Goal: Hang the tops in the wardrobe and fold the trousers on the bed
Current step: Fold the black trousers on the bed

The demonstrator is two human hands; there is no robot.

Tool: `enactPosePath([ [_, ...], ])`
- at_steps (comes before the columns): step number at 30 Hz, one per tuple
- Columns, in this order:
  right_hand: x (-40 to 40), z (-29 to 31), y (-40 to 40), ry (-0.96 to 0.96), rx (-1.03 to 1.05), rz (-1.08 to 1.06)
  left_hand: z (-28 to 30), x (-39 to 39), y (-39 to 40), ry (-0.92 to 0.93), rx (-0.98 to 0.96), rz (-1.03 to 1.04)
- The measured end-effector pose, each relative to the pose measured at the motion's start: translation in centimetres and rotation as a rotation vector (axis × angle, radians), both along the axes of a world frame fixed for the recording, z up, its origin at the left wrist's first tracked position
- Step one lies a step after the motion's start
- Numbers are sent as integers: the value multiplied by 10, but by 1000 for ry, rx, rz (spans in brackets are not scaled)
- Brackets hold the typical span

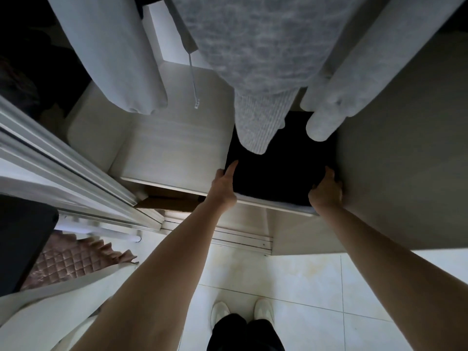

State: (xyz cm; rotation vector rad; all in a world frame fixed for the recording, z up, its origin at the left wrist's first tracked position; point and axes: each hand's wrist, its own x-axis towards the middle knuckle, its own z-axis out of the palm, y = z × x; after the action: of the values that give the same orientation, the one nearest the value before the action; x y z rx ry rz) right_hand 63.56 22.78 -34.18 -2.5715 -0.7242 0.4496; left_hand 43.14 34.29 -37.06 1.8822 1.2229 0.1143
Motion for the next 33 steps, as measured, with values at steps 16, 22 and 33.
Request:
enactPosePath([
  [16,-60,64,-32,-4,-46,507,63,-47,-42,56,-70,94],
  [22,-106,99,-55,5,-9,811,108,-82,-103,-57,-45,333],
  [33,-189,145,-135,120,21,1383,163,-129,-313,-172,50,1193],
])
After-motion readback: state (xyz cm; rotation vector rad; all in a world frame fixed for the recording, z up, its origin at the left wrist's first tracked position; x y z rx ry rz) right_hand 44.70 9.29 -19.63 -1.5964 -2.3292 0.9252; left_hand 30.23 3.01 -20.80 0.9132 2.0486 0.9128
